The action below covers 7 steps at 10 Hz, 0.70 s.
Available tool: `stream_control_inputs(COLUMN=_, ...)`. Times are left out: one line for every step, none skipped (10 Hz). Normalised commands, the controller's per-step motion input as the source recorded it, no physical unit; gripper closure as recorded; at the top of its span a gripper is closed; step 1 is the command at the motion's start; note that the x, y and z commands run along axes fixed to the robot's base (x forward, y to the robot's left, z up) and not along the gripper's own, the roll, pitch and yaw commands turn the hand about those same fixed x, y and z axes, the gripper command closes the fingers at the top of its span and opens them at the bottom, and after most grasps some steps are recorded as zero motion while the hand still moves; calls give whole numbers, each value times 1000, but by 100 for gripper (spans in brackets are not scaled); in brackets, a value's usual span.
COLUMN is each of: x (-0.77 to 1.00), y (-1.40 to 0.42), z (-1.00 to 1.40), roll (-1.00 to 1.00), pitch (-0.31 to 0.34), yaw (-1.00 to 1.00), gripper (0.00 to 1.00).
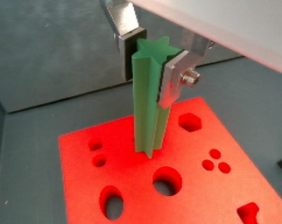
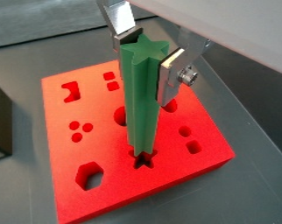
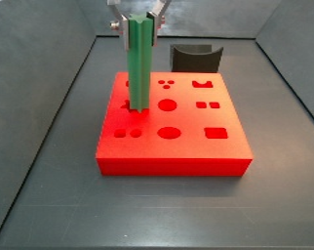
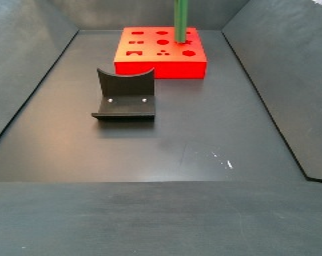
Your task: Insert the star object.
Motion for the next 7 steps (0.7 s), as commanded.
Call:
stream_control_inputs(x=-51, y=6, z=0, roll=0, pitch=0, yaw=-366, gripper=100)
stream_control_inputs(x=-180, y=0, z=0, roll=0, pitch=0, yaw=-234, gripper=100)
stream_control_inputs(x=-349, y=11, z=0, roll=0, pitch=-19, yaw=-191, gripper=100)
stream_control_inputs(x=-434, y=60, z=0, roll=0, pitch=-30, yaw=-137, gripper=100)
stream_control_inputs(x=-314, y=0, z=0, roll=0, pitch=-34, yaw=-43, gripper=100)
stream_control_inputs(x=-11, y=0, z=0, roll=0, pitch=-4, yaw=0, gripper=100)
stream_control_inputs(x=26, y=-29, z=0, roll=4, pitch=0, yaw=3, gripper=100)
